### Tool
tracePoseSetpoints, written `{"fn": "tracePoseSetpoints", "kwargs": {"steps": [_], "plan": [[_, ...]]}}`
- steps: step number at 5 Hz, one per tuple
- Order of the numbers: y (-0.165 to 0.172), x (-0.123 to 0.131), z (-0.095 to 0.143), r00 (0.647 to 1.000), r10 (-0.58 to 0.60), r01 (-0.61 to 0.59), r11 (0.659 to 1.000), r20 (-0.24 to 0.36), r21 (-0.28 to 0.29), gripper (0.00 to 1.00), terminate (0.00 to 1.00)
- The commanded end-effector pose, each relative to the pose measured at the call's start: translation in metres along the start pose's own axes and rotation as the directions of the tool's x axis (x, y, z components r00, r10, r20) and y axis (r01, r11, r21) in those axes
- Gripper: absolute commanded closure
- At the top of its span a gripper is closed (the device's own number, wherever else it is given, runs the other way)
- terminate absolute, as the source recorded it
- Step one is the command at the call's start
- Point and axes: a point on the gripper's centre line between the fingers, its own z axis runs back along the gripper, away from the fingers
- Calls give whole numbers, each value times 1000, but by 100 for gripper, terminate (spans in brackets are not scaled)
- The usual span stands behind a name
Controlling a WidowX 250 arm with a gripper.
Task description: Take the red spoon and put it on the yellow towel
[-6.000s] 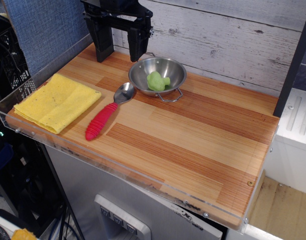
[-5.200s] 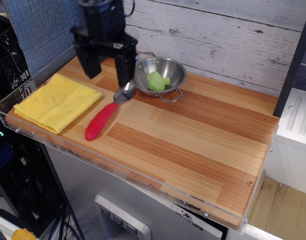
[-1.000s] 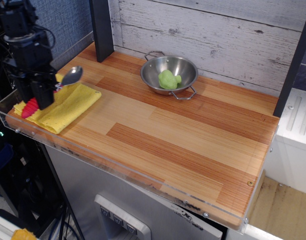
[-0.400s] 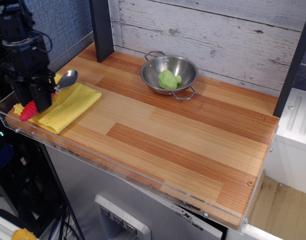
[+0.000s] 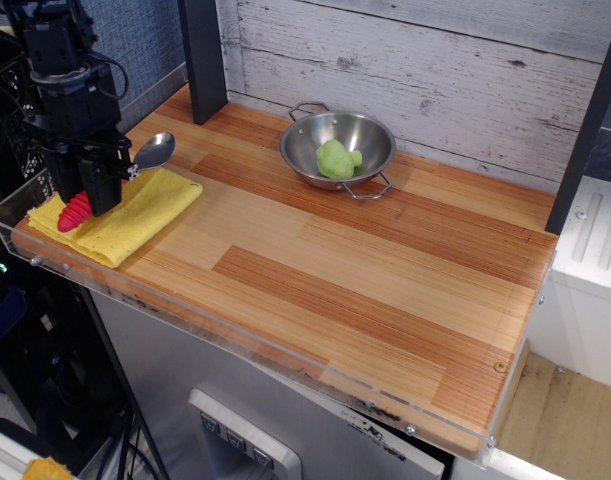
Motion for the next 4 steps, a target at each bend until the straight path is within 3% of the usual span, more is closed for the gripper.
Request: {"fn": "tracePoseSetpoints", "kwargs": {"steps": [1,2,3,4], "plan": [[6,0,19,998,43,-43,999,47,10,0,0],[0,-5,44,994,31,-39,996,104,80,0,0],[-16,-16,80,963,-10,-16,995,270,94,0,0],[-25,-22,93,938,-39,21,998,345,55,0,0]]}}
